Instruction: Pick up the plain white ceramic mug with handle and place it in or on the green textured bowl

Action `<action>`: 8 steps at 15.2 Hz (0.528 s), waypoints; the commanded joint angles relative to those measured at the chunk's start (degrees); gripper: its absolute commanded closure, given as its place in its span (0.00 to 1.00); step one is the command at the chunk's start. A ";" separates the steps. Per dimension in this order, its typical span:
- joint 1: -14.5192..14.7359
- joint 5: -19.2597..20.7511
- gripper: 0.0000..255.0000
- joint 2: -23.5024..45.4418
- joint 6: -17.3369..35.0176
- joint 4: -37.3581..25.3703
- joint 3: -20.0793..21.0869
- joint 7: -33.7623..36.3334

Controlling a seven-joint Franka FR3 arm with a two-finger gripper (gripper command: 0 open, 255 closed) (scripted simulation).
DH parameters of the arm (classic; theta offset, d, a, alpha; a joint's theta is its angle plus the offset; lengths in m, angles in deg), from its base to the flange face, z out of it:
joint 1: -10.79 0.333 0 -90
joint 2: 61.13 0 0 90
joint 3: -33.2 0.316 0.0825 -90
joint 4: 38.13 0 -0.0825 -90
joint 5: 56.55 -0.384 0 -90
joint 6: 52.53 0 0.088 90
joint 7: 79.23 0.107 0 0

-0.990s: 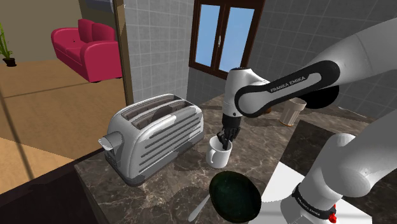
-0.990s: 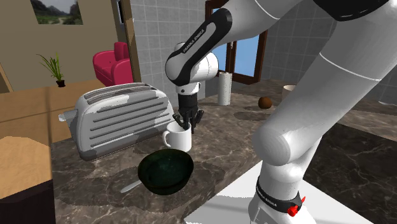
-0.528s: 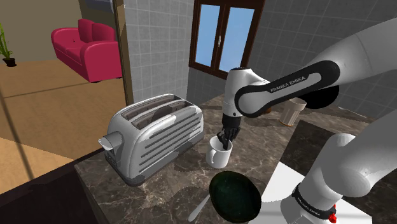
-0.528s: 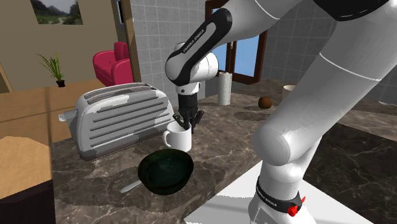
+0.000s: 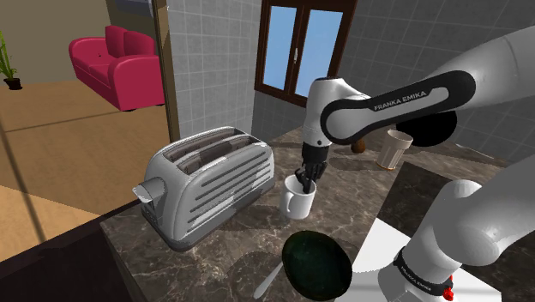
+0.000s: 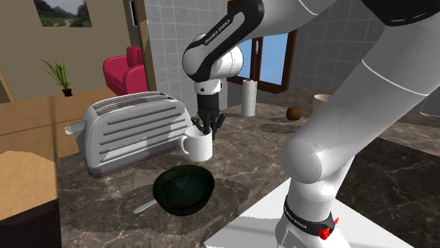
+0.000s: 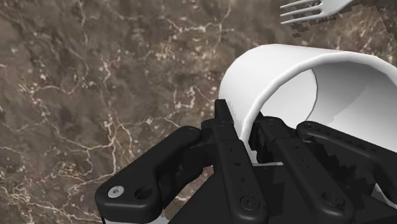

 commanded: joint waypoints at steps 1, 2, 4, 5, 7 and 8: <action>0.00 0.07 1.00 -0.73 -1.84 -1.11 -0.07 0.13; -0.01 0.11 1.00 -1.12 -2.73 -1.60 -0.13 0.16; -0.03 0.19 1.00 -1.87 -4.49 -2.62 -0.25 0.23; -0.04 0.23 1.00 -2.21 -5.36 -3.15 -0.30 0.26; -0.06 0.31 1.00 -2.85 -7.09 -4.24 -0.42 0.33; -0.07 0.35 1.00 -3.14 -7.94 -4.80 -0.47 0.36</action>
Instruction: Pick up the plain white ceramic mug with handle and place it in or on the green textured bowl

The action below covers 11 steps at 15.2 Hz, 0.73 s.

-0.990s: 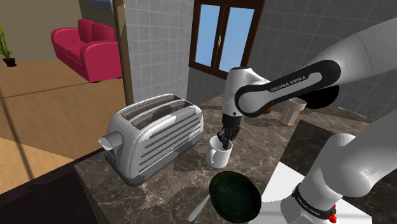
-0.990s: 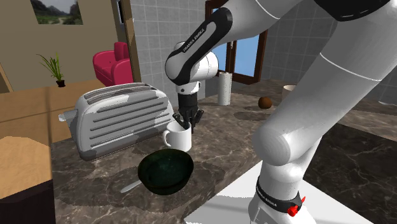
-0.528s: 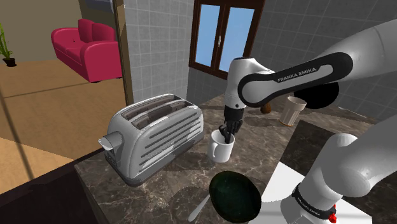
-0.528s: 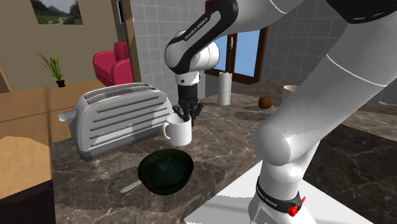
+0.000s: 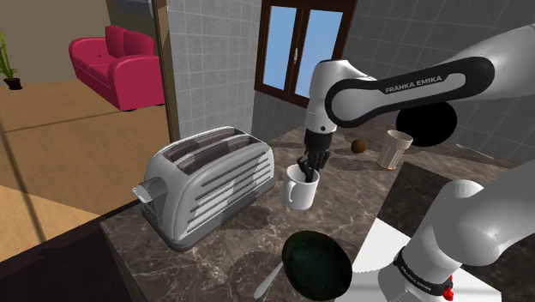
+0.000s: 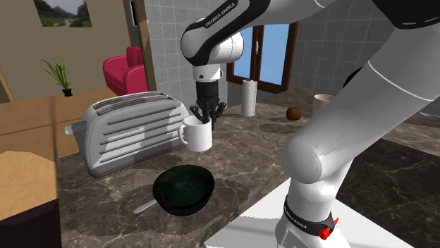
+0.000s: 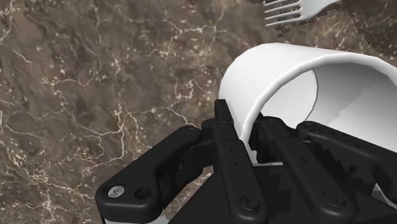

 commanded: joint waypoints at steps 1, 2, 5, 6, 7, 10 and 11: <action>-0.06 0.12 1.00 -0.56 -1.79 -1.21 -0.16 0.02; -0.07 0.16 1.00 -0.82 -2.63 -1.79 -0.22 0.05; -0.11 0.28 1.00 -1.50 -5.13 -3.61 -0.38 0.16; -0.12 0.32 1.00 -1.70 -5.95 -4.24 -0.44 0.20; -0.13 0.36 1.00 -1.88 -6.77 -4.87 -0.49 0.23; -0.17 0.48 1.00 -2.33 -9.19 -6.85 -0.64 0.35; -0.19 0.52 1.00 -2.46 -9.99 -7.53 -0.69 0.39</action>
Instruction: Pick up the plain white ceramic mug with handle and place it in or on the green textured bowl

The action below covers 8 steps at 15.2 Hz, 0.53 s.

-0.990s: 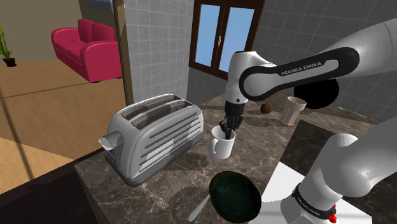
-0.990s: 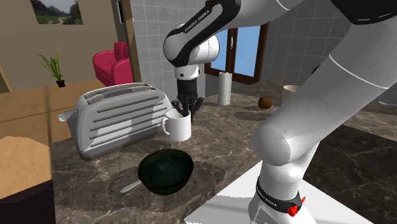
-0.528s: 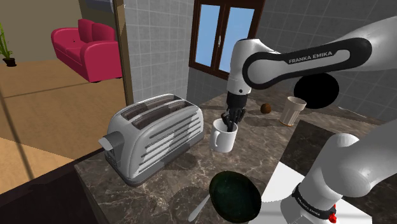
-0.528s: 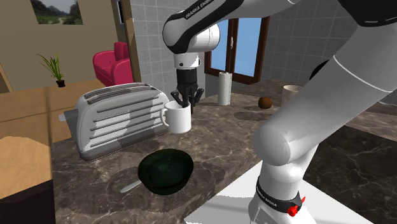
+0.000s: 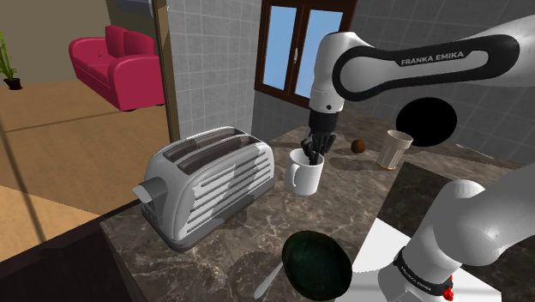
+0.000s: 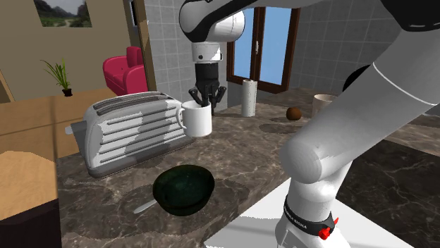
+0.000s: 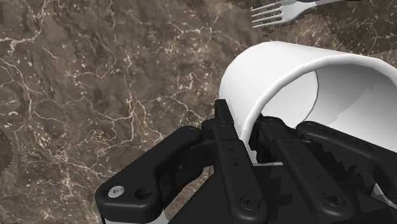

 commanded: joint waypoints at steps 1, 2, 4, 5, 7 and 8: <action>-0.02 0.07 1.00 -0.36 -1.74 -1.38 -0.10 0.10; -0.03 0.11 1.00 -0.46 -2.53 -2.08 -0.14 0.14; -0.06 0.18 1.00 -0.60 -4.10 -3.51 -0.24 0.22; -0.07 0.22 1.00 -0.65 -4.88 -4.24 -0.28 0.26; 0.49 -0.41 1.00 -2.20 -5.64 -3.53 0.42 1.26; 1.06 -1.08 1.00 -3.71 -6.16 -2.64 1.15 2.26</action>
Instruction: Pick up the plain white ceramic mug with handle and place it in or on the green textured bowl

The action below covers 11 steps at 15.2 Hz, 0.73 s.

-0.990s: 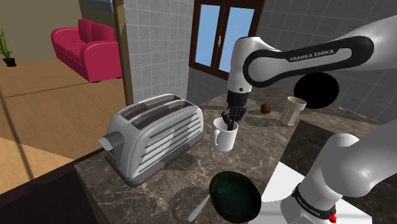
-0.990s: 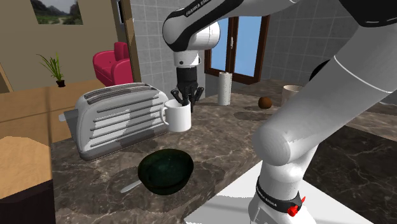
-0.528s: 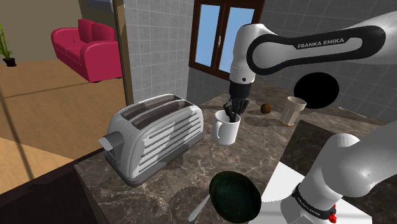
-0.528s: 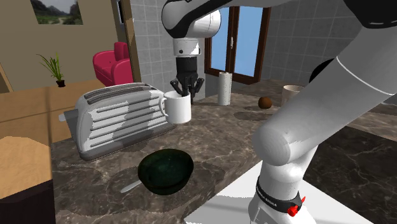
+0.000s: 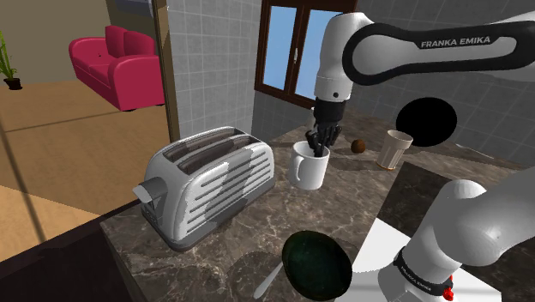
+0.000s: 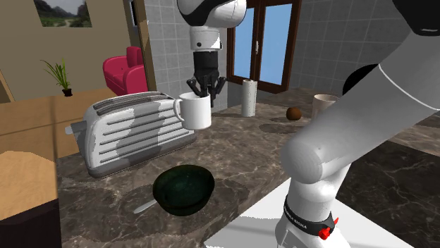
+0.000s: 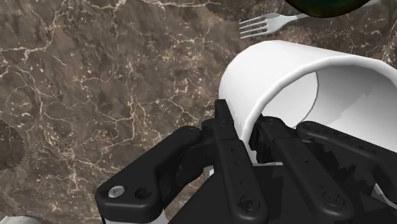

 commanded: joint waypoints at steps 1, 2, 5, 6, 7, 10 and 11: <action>1.01 -1.21 1.00 -2.60 -0.92 1.49 1.28 1.77; 1.63 -1.94 1.00 -4.03 -1.48 2.24 2.05 2.82; 3.54 -4.34 1.00 -8.06 -3.25 4.09 4.48 6.10; 4.21 -5.19 1.00 -9.31 -3.85 4.57 5.31 7.24; 4.90 -6.06 1.00 -10.50 -4.46 4.98 6.17 8.42; 6.96 -8.82 1.00 -13.73 -6.25 5.81 8.87 12.05; 7.65 -9.78 1.00 -14.68 -6.83 5.95 9.81 13.31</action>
